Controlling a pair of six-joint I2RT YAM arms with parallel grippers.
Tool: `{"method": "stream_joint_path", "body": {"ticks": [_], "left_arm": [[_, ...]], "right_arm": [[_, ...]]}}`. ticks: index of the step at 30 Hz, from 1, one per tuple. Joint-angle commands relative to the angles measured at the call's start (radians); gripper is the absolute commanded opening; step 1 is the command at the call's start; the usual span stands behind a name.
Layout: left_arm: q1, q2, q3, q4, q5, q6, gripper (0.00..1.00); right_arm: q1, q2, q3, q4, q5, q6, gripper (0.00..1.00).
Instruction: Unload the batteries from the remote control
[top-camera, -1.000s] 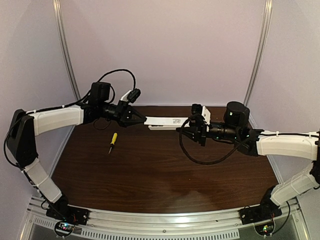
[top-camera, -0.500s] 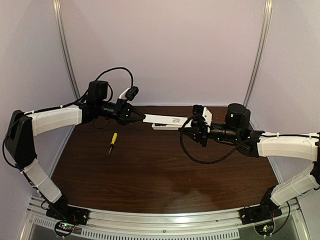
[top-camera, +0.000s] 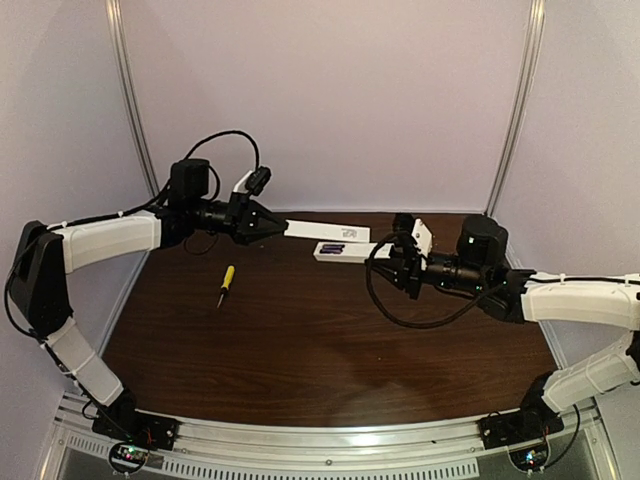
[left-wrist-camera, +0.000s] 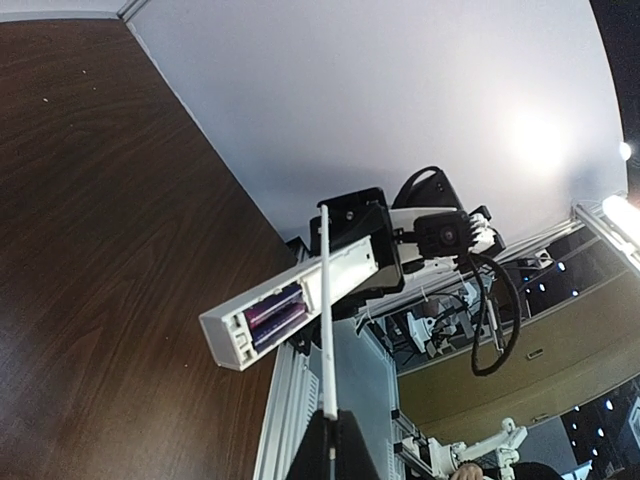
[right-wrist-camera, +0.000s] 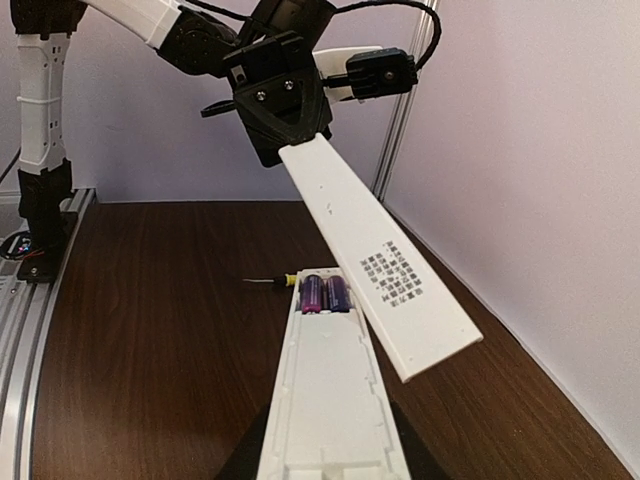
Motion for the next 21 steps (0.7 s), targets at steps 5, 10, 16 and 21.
{"method": "stream_joint_path", "body": {"ticks": [5, 10, 16, 21], "left_arm": [[0.044, -0.065, -0.046, 0.050, -0.033, -0.012, 0.00], [0.081, -0.080, -0.069, 0.040, -0.044, 0.000, 0.00], [0.110, -0.088, -0.072, -0.090, -0.140, 0.102, 0.00], [0.111, -0.068, -0.110, -0.123, -0.265, 0.147, 0.00]], "right_arm": [[0.000, -0.069, -0.053, 0.031, 0.063, 0.039, 0.00], [0.000, -0.076, -0.064, 0.029, 0.092, 0.034, 0.00], [0.000, -0.068, -0.071, 0.030, 0.112, 0.033, 0.00], [-0.002, -0.072, -0.084, 0.051, 0.130, 0.037, 0.00]]}}
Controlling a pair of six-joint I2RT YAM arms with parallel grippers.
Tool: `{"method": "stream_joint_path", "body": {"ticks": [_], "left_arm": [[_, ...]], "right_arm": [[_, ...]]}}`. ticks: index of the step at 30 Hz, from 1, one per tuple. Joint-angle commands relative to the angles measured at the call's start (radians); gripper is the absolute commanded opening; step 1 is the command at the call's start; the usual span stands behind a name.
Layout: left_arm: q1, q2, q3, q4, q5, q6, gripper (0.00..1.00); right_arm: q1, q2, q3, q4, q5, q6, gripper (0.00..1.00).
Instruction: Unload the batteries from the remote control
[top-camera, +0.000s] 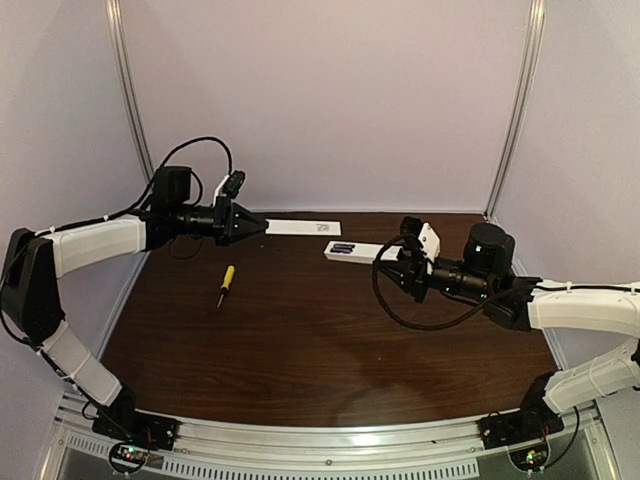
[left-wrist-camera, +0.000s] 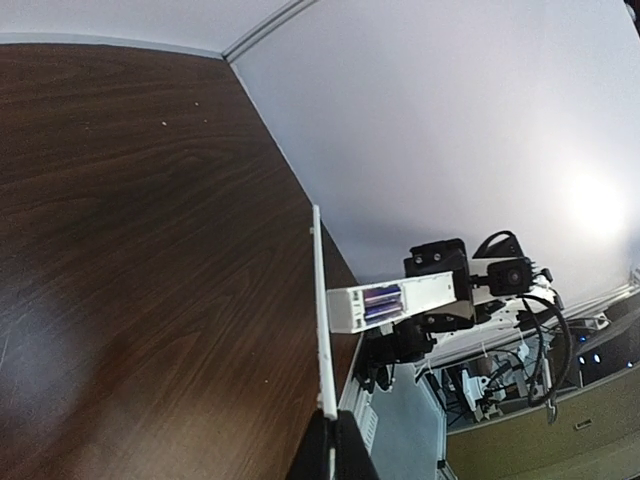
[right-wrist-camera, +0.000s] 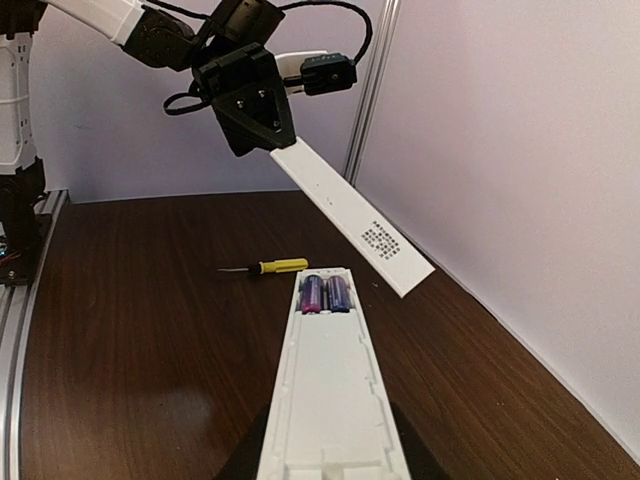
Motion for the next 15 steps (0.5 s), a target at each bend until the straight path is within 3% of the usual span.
{"method": "stream_joint_path", "body": {"ticks": [1, 9, 15], "left_arm": [[0.006, 0.000, -0.053, -0.022, -0.137, 0.057, 0.00], [0.006, 0.054, -0.099, 0.000, -0.291, 0.043, 0.00], [0.006, 0.134, -0.146, 0.152, -0.313, -0.056, 0.00]], "right_arm": [[-0.002, -0.014, -0.020, 0.054, 0.036, 0.016, 0.00], [-0.002, -0.032, -0.032, 0.075, 0.042, 0.047, 0.00], [-0.002, -0.045, -0.054, 0.106, 0.041, 0.083, 0.00]]}}
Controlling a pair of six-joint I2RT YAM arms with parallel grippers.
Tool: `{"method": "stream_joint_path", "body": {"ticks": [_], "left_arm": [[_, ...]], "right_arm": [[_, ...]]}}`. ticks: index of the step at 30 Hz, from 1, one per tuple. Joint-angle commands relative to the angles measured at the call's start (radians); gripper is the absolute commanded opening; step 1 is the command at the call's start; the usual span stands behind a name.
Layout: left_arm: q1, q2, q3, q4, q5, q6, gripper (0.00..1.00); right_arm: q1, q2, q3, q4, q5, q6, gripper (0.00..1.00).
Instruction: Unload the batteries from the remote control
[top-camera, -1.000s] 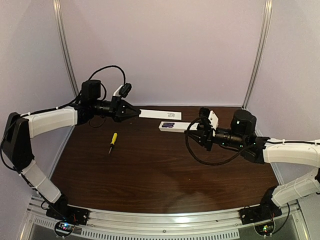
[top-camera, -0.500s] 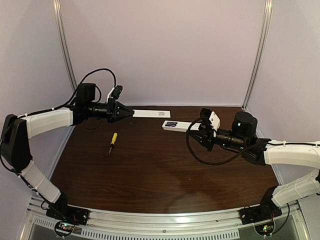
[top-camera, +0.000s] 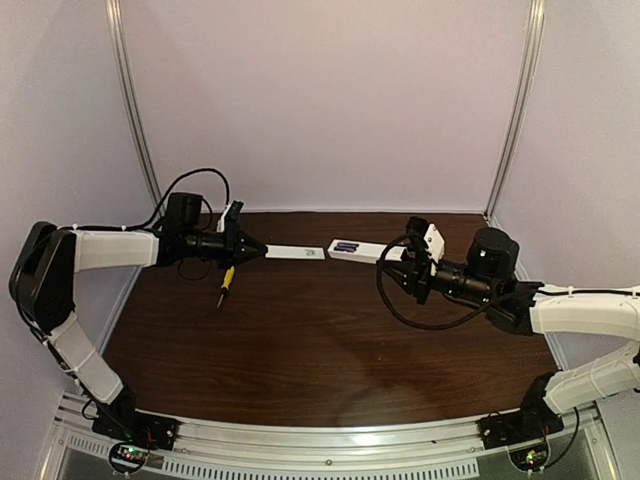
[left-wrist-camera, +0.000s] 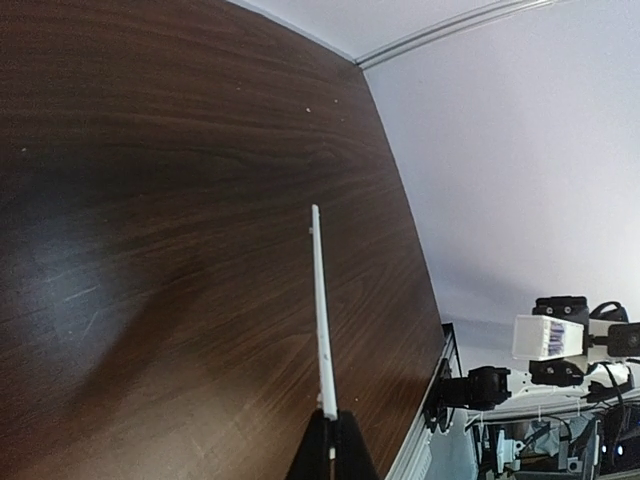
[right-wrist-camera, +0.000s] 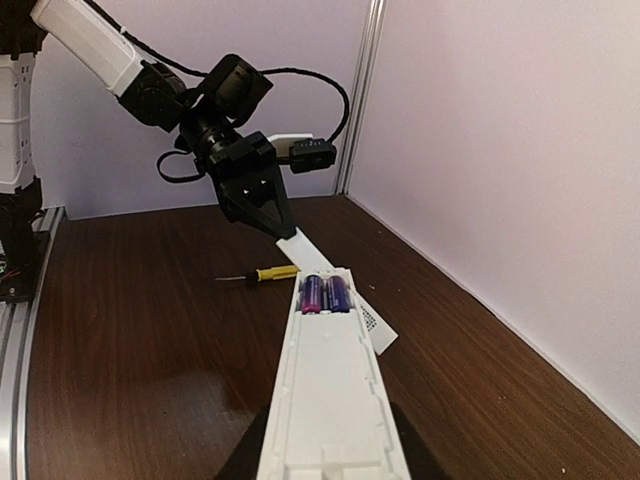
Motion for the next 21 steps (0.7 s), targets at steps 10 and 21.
{"method": "stream_joint_path", "body": {"ticks": [10, 21], "left_arm": [[0.006, 0.170, -0.022, 0.203, -0.121, -0.085, 0.00], [0.006, 0.233, -0.024, 0.236, -0.145, -0.095, 0.00]], "right_arm": [[-0.001, 0.004, -0.016, 0.102, -0.001, 0.078, 0.00], [-0.002, 0.055, 0.001, 0.110, -0.007, 0.080, 0.00]]}}
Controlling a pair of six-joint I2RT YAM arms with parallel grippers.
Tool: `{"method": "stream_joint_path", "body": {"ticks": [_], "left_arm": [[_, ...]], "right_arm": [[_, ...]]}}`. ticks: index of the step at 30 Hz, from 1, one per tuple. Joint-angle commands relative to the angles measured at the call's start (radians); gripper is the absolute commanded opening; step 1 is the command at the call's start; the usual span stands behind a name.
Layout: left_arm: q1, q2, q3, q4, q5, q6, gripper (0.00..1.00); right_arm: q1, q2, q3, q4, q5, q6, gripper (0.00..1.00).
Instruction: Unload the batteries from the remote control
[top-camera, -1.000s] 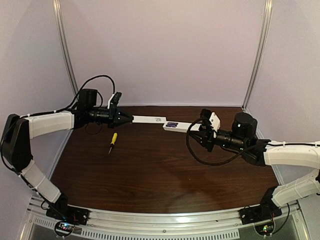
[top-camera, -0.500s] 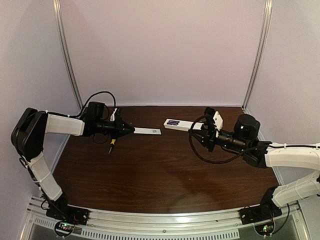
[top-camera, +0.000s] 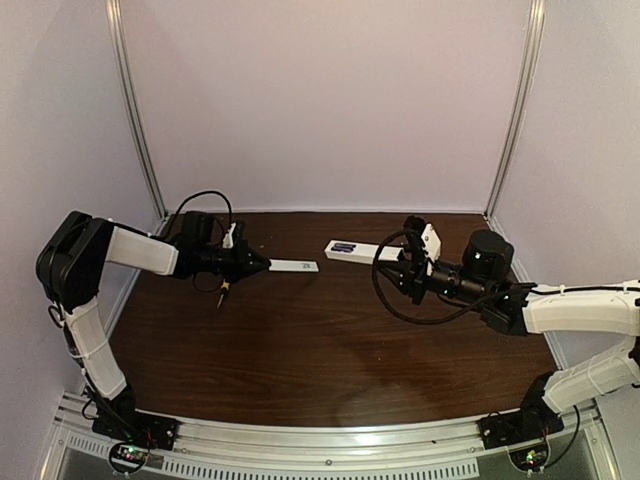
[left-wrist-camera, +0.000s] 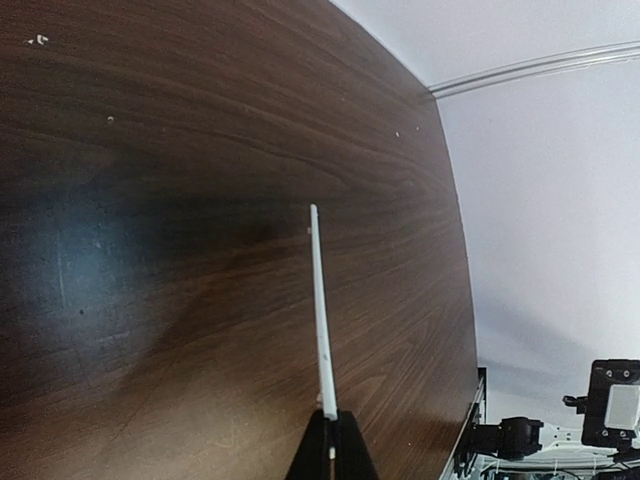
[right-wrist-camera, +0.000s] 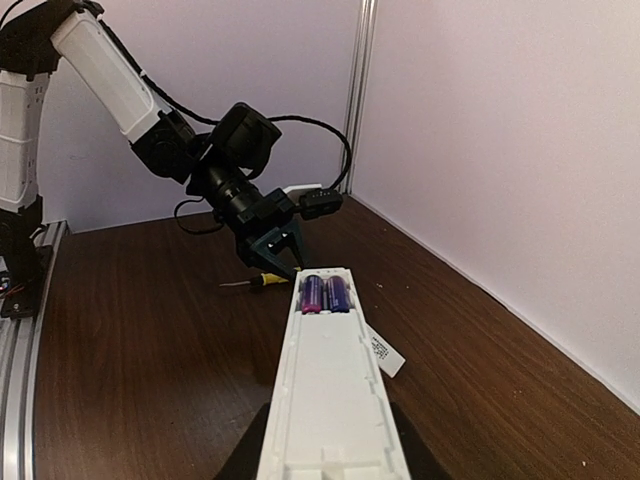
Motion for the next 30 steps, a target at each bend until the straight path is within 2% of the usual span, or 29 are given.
{"method": "stream_joint_path", "body": {"ticks": [1, 11, 21, 28, 30], "left_arm": [[0.006, 0.033, 0.008, 0.050, -0.019, -0.003, 0.00], [0.006, 0.070, 0.024, 0.052, -0.019, 0.004, 0.00], [0.006, 0.053, 0.059, -0.071, -0.053, 0.080, 0.30], [0.006, 0.003, 0.070, -0.159, -0.090, 0.126, 0.58], [0.006, -0.018, 0.067, -0.191, -0.111, 0.143, 0.69]], "right_arm": [[-0.002, 0.010, 0.009, 0.038, -0.005, 0.011, 0.00], [-0.002, 0.016, 0.012, 0.031, -0.001, 0.005, 0.00], [-0.002, 0.004, 0.009, 0.006, 0.003, -0.005, 0.00], [-0.002, 0.003, 0.012, 0.002, -0.003, -0.003, 0.00], [-0.001, 0.003, 0.015, -0.002, -0.004, -0.003, 0.00]]}}
